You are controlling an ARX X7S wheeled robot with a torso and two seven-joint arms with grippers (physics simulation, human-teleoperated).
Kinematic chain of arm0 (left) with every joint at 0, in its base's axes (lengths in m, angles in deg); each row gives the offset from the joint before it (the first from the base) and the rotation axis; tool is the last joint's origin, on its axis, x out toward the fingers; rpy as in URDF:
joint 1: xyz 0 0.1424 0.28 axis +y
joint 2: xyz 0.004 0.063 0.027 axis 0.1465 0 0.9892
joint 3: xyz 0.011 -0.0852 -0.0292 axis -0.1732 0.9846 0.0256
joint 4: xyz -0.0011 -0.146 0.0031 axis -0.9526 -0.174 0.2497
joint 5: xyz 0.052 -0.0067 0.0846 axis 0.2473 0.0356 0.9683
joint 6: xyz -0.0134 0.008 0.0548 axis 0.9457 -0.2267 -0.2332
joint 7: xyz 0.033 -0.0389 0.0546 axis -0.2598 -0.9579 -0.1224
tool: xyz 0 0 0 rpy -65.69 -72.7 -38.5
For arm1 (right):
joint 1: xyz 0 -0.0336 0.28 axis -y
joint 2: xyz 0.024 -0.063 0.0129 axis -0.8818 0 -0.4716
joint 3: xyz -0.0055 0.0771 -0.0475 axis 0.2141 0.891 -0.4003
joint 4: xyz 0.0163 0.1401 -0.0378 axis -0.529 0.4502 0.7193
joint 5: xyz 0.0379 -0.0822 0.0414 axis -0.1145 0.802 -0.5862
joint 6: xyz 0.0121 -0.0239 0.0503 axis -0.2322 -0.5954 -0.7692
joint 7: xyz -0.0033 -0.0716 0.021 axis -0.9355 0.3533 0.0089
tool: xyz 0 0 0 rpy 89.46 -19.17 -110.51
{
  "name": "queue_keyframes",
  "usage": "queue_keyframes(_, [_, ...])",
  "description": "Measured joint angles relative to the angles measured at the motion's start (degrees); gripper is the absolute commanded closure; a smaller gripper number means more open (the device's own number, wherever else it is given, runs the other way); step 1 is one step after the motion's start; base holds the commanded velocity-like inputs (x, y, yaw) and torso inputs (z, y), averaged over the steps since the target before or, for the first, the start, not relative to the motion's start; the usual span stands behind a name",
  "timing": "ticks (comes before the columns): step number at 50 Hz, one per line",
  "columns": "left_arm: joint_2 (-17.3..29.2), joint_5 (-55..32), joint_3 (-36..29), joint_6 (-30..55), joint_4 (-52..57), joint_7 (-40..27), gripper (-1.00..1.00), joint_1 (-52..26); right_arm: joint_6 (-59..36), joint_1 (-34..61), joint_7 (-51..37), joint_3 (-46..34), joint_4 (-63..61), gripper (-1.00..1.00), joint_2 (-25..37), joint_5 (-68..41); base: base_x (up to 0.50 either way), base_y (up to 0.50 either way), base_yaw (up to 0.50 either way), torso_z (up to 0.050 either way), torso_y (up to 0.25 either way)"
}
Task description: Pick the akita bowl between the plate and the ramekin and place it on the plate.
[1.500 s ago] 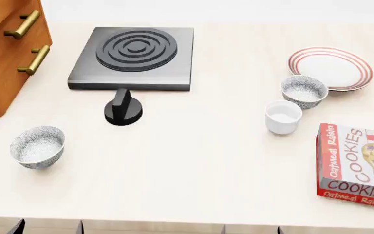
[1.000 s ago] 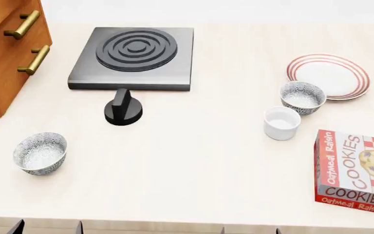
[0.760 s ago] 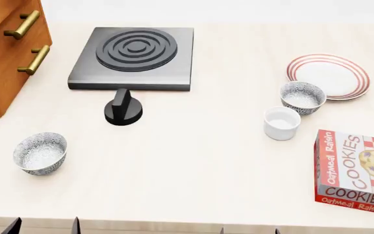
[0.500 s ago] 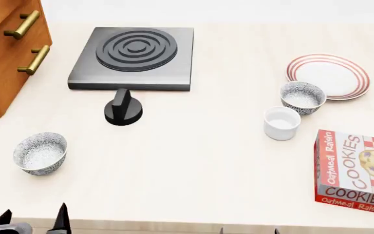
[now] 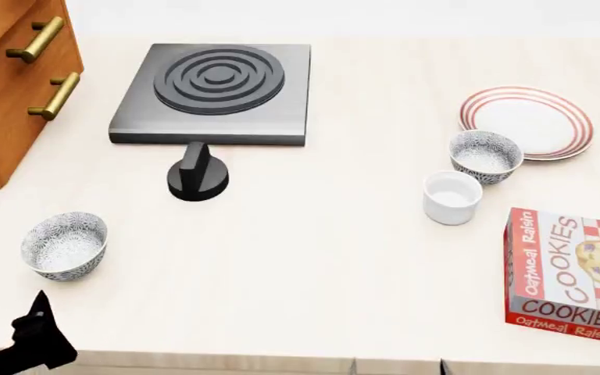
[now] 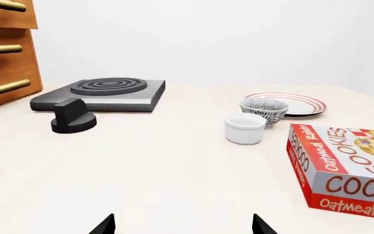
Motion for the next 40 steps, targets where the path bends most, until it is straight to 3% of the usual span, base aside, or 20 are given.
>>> queue_keyframes(21, [2.5,-0.2,4.0,-2.3,-9.1,-1.7,-1.00,-4.6,-19.8,2.2,-2.0,-2.3,-21.1,-1.00,3.8,0.1,0.00,0.00,0.00,0.000,0.000])
queue_keyframes(40, [3.5,0.0,5.4,-4.2,-12.2,-2.9,-1.00,-4.9,-37.7,10.3,-2.7,-3.5,-37.1,-1.00,6.8,-0.4,0.00,0.00,0.00,0.000,0.000])
